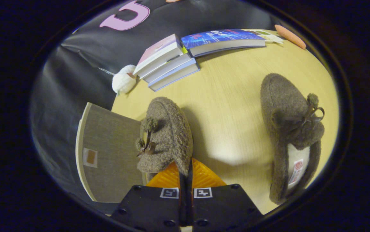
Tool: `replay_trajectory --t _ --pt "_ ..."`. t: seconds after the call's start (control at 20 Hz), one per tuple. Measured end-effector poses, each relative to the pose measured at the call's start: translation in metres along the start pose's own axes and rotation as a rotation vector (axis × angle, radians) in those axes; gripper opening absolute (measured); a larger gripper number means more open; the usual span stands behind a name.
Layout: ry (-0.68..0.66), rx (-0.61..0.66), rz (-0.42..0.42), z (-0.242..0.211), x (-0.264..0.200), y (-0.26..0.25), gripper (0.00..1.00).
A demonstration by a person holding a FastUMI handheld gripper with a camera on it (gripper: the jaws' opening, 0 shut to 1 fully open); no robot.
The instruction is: Open the storage box then place both shoes into the box .Put the left shoe in first, then the right shoe, with the right side of both shoes facing outward in a uniform manner.
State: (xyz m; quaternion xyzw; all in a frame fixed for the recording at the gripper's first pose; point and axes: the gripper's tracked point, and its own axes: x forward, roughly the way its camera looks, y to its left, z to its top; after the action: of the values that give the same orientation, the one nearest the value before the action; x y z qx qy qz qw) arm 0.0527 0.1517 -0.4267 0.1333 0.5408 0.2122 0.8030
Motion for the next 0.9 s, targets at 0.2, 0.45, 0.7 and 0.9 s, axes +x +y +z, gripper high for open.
replay_trajectory --t 0.2,0.45,0.7,0.9 --pt "-0.047 0.077 0.079 0.008 -0.042 0.035 0.03" --pt "-0.122 0.149 0.149 0.019 -0.107 0.087 0.03" --pt "-0.116 0.241 0.239 0.018 -0.126 0.159 0.03" --pt "-0.048 0.233 0.291 -0.001 -0.101 0.227 0.03"
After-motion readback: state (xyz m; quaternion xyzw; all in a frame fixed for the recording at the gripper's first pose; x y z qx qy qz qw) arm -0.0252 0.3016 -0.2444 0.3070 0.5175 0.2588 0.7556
